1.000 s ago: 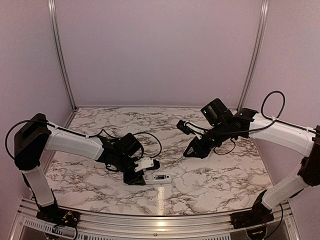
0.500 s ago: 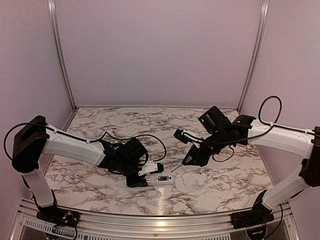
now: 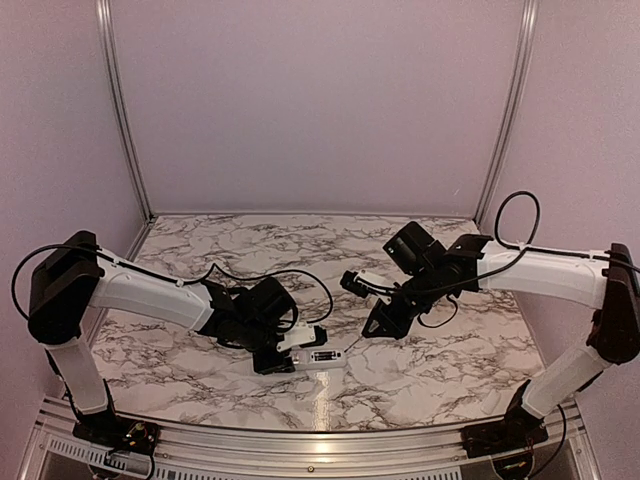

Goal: Unload the batteries from the remote control

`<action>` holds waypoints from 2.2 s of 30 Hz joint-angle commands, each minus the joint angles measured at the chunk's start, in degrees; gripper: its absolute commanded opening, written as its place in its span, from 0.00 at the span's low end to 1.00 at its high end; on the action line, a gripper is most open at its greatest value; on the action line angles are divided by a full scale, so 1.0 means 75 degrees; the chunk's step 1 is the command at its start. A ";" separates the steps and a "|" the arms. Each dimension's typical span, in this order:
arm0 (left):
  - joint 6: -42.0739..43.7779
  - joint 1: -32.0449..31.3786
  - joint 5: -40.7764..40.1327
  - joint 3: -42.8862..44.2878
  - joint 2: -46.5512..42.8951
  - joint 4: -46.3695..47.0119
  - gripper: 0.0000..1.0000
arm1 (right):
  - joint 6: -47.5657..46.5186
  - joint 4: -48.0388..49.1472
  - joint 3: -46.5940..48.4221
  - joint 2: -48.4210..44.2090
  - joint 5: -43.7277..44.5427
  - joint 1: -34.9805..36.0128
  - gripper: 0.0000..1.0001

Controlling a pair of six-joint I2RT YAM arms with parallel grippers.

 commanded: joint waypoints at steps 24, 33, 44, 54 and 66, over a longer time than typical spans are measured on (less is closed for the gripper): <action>0.0060 -0.0002 -0.0364 0.0361 0.0291 -0.0098 0.03 | -0.0248 -0.0392 0.0984 0.1098 -0.0168 0.0300 0.00; -0.0172 -0.0002 -0.0505 0.0350 0.0300 -0.0127 0.02 | 0.0235 -0.0180 0.1070 0.1084 0.0193 0.0472 0.00; -0.0340 -0.0002 -0.0506 0.0382 0.0311 -0.0174 0.02 | 0.0307 -0.0384 0.1132 0.1066 0.0742 0.0474 0.00; -0.0376 -0.0002 -0.0505 0.0371 0.0312 -0.0231 0.01 | 0.0429 -0.0331 0.1094 0.1163 0.0683 0.0471 0.00; -0.0394 -0.0002 -0.0505 0.0382 0.0312 -0.0244 0.00 | 0.0495 -0.0232 0.1115 0.1398 0.0646 0.0670 0.00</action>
